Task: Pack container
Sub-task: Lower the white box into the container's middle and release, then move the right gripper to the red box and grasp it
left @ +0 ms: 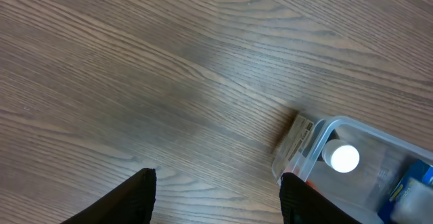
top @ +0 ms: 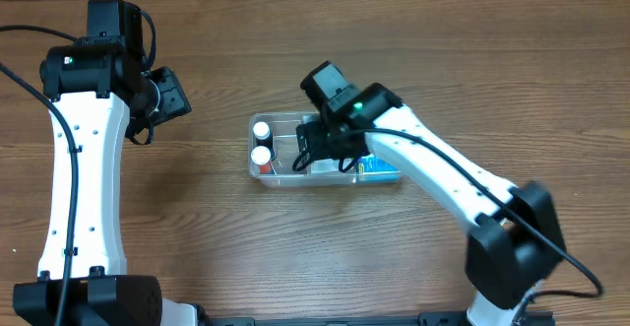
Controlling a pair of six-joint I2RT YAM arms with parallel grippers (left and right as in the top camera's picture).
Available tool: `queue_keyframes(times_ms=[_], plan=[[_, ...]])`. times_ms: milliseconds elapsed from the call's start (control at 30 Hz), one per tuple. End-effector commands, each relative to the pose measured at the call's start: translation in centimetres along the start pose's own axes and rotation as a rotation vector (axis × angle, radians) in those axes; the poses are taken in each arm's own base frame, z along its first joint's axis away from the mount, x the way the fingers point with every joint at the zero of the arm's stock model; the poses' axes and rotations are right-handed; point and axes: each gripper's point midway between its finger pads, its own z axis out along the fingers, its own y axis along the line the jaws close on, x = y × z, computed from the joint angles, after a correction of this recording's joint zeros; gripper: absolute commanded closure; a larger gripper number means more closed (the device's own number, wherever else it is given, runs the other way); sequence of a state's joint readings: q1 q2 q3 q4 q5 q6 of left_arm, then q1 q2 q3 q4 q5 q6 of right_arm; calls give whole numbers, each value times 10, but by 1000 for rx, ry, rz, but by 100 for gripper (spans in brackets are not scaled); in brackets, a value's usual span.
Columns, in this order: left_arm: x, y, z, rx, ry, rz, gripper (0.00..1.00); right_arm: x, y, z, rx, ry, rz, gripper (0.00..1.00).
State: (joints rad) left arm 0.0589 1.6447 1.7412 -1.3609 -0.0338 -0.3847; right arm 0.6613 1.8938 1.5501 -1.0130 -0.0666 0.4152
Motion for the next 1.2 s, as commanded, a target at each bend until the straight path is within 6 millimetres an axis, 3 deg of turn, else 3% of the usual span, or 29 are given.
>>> queue_keyframes(times_ms=[0, 133, 300, 433, 533, 600, 667, 700, 800, 833, 900, 933, 967, 1033, 1100, 1167], plan=[[-5, -2, -13, 18, -44, 21, 39, -4, -8, 5, 51, -12, 10, 19], [-5, -2, -13, 18, -43, 21, 39, -1, -19, 19, 103, 7, 32, 19], [-5, -2, -13, 18, -43, 21, 39, -1, -20, 21, 106, 2, 39, 18], [-5, -2, -13, 18, -43, 21, 40, 0, -21, 21, 107, 4, 39, 0], [-5, -2, -13, 18, -43, 21, 39, 0, -21, 21, 109, 5, 39, 0], [-5, -2, -13, 18, -43, 21, 40, -3, -26, 18, 140, -14, 38, 0], [-5, -2, -13, 18, -42, 22, 39, -9, -38, 2, 191, -53, 46, 0], [-5, -2, -13, 17, -42, 26, 39, -17, -47, -18, 215, -91, 65, 0], [-5, -2, -13, 17, -43, 34, 39, -38, -102, -105, 252, -242, 263, 0], [-5, -2, -13, 17, -43, 36, 39, -40, -135, -137, 251, -302, 395, 0], [-5, -2, -13, 17, -44, 37, 39, -28, -193, -175, 247, -346, 601, 0], [-5, -2, -13, 17, -44, 37, 39, -17, -218, -185, 240, -336, 686, 0], [-5, -2, -13, 17, -44, 37, 39, 1, -249, -190, 251, -292, 791, 0], [-6, -2, -13, 19, -47, 37, 39, 45, -298, -180, 315, -170, 913, 0], [-7, -2, -13, 20, -50, 37, 39, 75, -315, -160, 322, -74, 958, 0], [-8, -3, -13, 22, -54, 37, 39, 107, -323, -123, 296, 36, 961, 0]])
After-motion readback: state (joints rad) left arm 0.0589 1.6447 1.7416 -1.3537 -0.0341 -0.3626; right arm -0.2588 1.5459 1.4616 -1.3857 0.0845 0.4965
